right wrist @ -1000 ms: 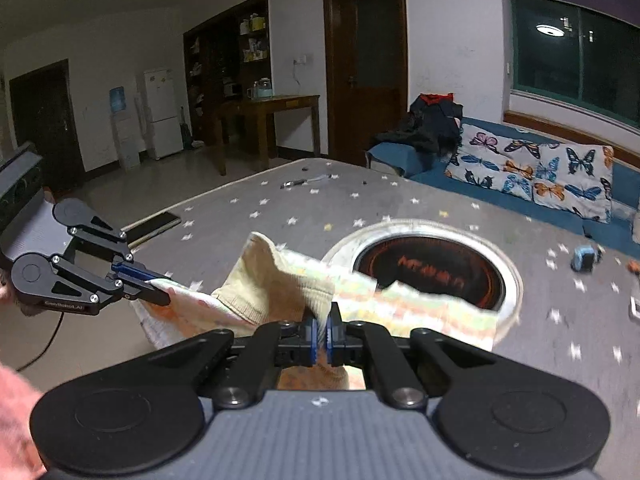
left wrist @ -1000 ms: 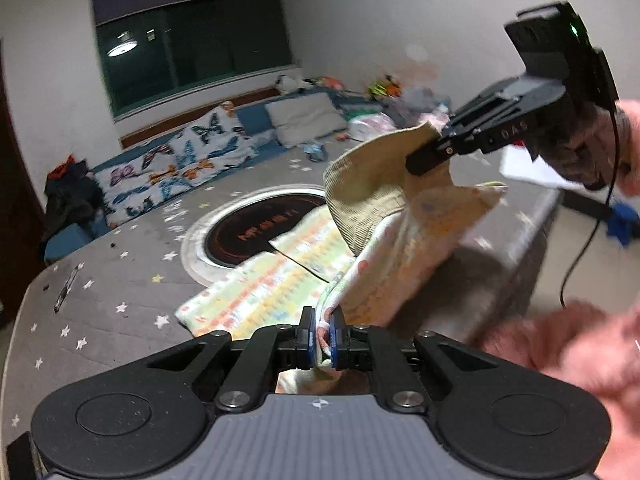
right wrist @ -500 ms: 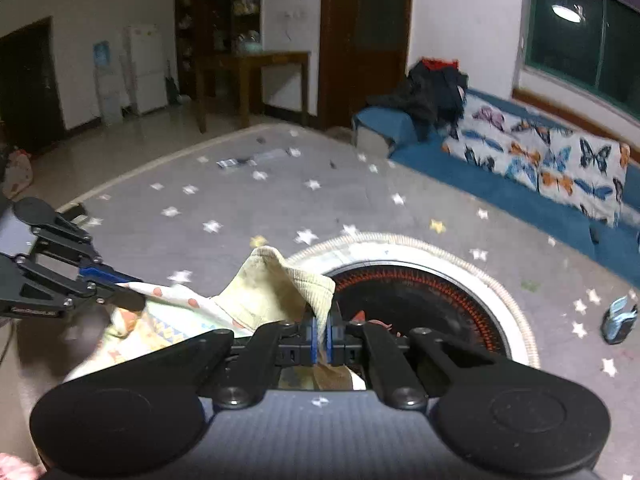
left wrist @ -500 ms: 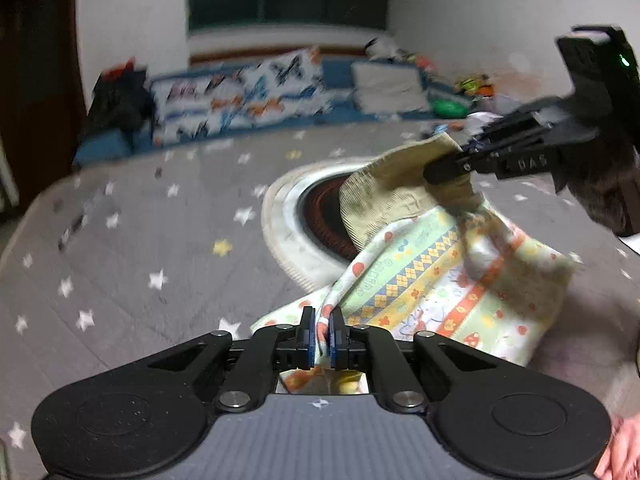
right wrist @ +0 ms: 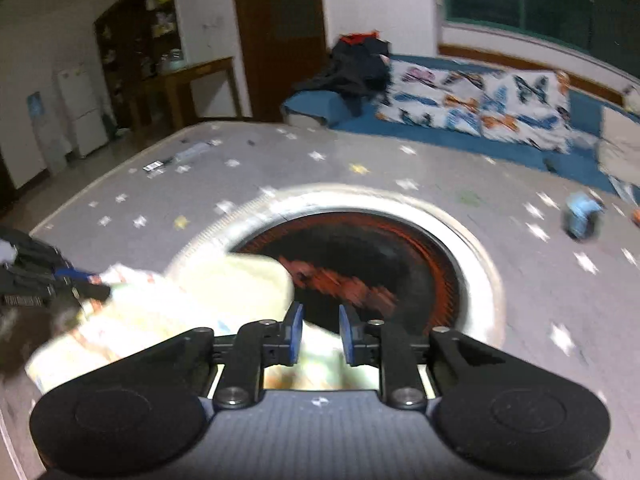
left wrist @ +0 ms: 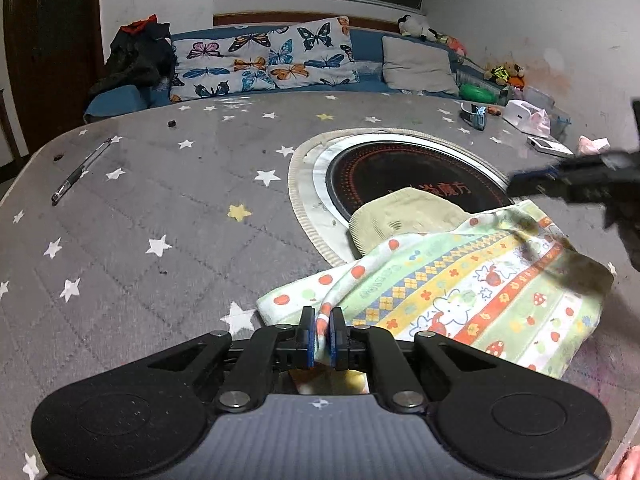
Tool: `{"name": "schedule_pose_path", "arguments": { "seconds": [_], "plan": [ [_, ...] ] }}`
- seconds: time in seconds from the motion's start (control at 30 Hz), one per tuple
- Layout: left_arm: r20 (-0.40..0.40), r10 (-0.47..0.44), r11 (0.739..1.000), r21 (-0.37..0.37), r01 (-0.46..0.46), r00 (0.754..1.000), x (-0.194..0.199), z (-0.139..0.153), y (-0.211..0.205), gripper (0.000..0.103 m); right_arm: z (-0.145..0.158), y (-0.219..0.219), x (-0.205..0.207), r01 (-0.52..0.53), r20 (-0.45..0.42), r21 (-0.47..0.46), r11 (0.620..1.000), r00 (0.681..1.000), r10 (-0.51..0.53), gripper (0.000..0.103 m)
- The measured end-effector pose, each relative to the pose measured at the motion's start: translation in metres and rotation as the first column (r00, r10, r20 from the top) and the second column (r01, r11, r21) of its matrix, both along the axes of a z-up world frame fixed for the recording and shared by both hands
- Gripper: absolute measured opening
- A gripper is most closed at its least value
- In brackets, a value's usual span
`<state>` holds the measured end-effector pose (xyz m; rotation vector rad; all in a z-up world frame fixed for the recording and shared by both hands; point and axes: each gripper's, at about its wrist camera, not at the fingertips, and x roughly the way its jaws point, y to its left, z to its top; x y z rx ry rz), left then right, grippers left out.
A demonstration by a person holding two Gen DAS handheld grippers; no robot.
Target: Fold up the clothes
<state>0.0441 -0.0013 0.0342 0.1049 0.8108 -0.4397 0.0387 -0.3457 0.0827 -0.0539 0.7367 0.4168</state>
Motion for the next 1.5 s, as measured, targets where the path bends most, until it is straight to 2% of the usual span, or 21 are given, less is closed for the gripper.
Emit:
{"name": "schedule_pose_path", "arguments": {
  "seconds": [0.1, 0.23, 0.47, 0.67, 0.77, 0.87, 0.93, 1.07, 1.13, 1.23, 1.37, 1.5],
  "plan": [
    [-0.003, 0.005, 1.000, 0.004, -0.005, 1.000, 0.002, 0.003, -0.001, 0.008, -0.013, -0.020, -0.013, 0.044, -0.025, -0.028, 0.999, 0.999, -0.045, 0.022],
    [-0.003, 0.007, 1.000, 0.027, -0.007, 1.000, 0.004, 0.006, -0.005, 0.008, -0.024, -0.031, -0.018, 0.074, -0.045, -0.019, 0.997, 0.996, -0.075, 0.022],
    [-0.011, 0.015, 0.998, 0.066, -0.014, 1.000, 0.009, 0.005, -0.010, 0.008, -0.026, -0.021, -0.016, 0.069, 0.002, -0.036, 0.997, 0.998, -0.069, 0.022],
    [-0.024, 0.010, 0.997, 0.074, -0.008, 1.000, 0.013, 0.003, -0.009, 0.010, -0.034, -0.021, -0.012, 0.085, -0.026, -0.012, 0.996, 0.996, -0.085, 0.022],
    [-0.013, -0.007, 0.996, 0.090, 0.008, 1.000, 0.011, 0.006, -0.012, 0.008, -0.033, -0.017, -0.015, 0.075, -0.016, -0.018, 0.997, 0.997, -0.075, 0.004],
    [0.003, -0.025, 0.995, 0.100, 0.025, 1.000, 0.010, 0.011, -0.013, 0.008, -0.022, -0.006, -0.022, 0.089, 0.062, -0.090, 0.992, 0.995, -0.084, 0.002],
    [0.008, -0.032, 0.994, 0.102, 0.031, 0.999, 0.012, 0.014, -0.013, 0.008, -0.017, -0.006, -0.021, 0.115, 0.080, -0.095, 0.989, 0.991, -0.108, 0.002],
    [-0.021, -0.019, 0.992, 0.126, 0.021, 1.000, 0.020, 0.002, -0.016, 0.010, -0.034, -0.007, -0.009, 0.165, 0.022, -0.134, 0.977, 0.986, -0.163, 0.002],
    [-0.027, 0.006, 0.994, 0.110, -0.003, 1.000, 0.022, 0.002, -0.013, 0.017, -0.037, -0.014, -0.008, 0.180, 0.016, -0.112, 0.977, 0.984, -0.179, 0.002],
    [-0.017, 0.045, 0.995, 0.094, -0.043, 0.999, 0.025, 0.007, -0.005, 0.021, -0.026, -0.014, -0.012, 0.181, 0.034, -0.095, 0.979, 0.983, -0.178, 0.003],
    [0.029, 0.092, 0.994, 0.062, -0.094, 0.995, 0.025, 0.023, -0.001, 0.018, -0.010, -0.002, -0.014, 0.115, 0.041, -0.034, 0.993, 0.993, -0.114, 0.007],
    [0.031, 0.046, 0.999, -0.031, -0.045, 0.998, 0.021, 0.033, -0.014, 0.018, -0.003, 0.018, -0.011, 0.037, 0.042, 0.005, 0.999, 0.998, -0.037, 0.008]
  ]
}}
